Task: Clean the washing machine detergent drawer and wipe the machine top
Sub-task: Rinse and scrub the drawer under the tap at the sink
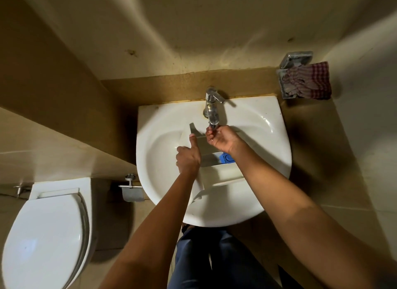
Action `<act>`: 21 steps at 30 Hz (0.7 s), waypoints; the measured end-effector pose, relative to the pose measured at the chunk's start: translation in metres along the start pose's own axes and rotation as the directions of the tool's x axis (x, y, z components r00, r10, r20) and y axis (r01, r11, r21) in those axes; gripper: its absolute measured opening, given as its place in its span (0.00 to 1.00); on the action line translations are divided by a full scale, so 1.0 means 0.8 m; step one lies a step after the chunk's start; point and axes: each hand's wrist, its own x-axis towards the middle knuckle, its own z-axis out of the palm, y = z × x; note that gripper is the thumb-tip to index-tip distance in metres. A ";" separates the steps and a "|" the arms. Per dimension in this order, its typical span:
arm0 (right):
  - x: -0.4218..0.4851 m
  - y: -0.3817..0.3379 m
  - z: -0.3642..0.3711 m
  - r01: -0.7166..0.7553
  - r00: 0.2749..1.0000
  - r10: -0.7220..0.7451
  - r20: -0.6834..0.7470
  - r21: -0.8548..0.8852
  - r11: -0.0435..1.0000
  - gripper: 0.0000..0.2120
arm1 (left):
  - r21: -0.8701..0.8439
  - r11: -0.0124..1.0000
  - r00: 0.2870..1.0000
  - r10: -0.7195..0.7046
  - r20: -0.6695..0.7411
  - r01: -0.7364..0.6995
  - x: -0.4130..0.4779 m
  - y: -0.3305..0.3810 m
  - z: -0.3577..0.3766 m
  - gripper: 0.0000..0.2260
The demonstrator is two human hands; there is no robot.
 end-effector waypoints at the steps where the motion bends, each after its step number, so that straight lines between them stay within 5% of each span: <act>1: 0.001 0.007 -0.002 0.018 1.000 -0.019 -0.013 -0.069 0.997 0.13 | -0.008 1.000 1.000 -0.004 0.002 0.004 0.000 -0.001 0.000 0.37; 3: -0.002 0.024 -0.006 0.152 0.988 -0.147 0.046 -0.447 0.882 0.13 | -0.028 0.999 1.000 -0.018 0.013 0.019 0.002 -0.001 0.000 0.37; 4: -0.002 0.033 -0.013 0.249 0.966 -0.216 0.142 -0.734 0.632 0.12 | -0.034 0.999 1.000 -0.026 0.018 0.027 0.003 -0.001 0.000 0.37; 6: -0.007 0.042 -0.031 0.318 0.929 -0.151 0.337 -0.938 -0.139 0.11 | -0.036 0.999 0.999 -0.036 0.020 0.036 0.005 -0.001 0.001 0.37; 7: -0.011 0.041 -0.039 0.271 0.937 -0.103 0.334 -0.881 -0.388 0.13 | -0.036 0.999 0.999 -0.037 0.018 0.038 0.006 -0.002 0.001 0.36; 8: -0.013 0.035 -0.050 0.205 0.951 -0.103 0.292 -0.844 -0.495 0.16 | -0.037 0.999 0.999 -0.034 0.017 0.035 0.006 -0.002 0.001 0.36; 12: 0.000 0.012 -0.075 -0.113 0.966 -0.258 0.021 -0.863 -0.492 0.28 | -0.050 0.999 1.000 -0.015 0.021 0.016 0.006 -0.006 0.001 0.36; 16: 0.000 0.020 -0.045 -0.248 0.962 -0.214 -0.170 -0.873 -0.419 0.22 | -0.054 0.998 1.000 -0.015 0.014 0.015 0.006 -0.004 0.002 0.37; 21: -0.005 0.050 -0.004 0.067 0.995 -0.028 0.094 -0.860 -0.506 0.14 | -0.060 0.998 1.000 -0.023 0.020 0.024 0.006 -0.003 0.000 0.37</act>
